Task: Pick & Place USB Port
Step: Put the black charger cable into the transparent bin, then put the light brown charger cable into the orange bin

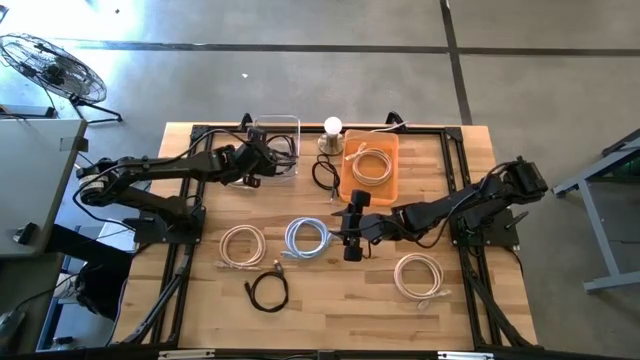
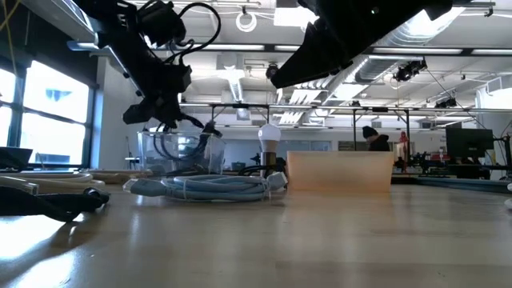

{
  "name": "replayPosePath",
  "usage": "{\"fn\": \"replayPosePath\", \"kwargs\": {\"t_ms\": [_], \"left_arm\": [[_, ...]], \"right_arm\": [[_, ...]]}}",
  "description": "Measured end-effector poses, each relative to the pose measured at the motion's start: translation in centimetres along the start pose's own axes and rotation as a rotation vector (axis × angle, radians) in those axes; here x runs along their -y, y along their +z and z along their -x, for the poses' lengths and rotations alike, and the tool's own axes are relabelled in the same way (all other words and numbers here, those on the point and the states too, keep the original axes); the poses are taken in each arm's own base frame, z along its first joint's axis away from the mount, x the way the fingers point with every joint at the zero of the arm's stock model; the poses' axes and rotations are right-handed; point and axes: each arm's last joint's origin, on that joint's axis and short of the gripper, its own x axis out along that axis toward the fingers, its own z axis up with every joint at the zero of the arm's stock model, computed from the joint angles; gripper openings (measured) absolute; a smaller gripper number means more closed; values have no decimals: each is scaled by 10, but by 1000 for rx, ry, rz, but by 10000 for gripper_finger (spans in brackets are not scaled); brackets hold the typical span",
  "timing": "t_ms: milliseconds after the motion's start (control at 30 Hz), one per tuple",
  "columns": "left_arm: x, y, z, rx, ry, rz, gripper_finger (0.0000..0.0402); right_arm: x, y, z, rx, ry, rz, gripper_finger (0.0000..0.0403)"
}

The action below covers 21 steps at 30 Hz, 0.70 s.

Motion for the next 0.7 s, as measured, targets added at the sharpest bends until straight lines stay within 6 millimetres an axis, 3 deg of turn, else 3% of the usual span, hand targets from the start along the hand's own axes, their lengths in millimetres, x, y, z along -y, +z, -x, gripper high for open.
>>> {"fn": "replayPosePath", "kwargs": {"t_ms": [300,500,700], "left_arm": [[-14,4,14,-18,75,20,158],[-25,9,55,-35,81,-44,158],[-16,-3,95,-58,-158,-54,158]], "right_arm": [[0,-1,0,-8,2,4,208],[0,-2,0,-23,2,9,209],[0,-7,0,-66,0,-27,209]]}}
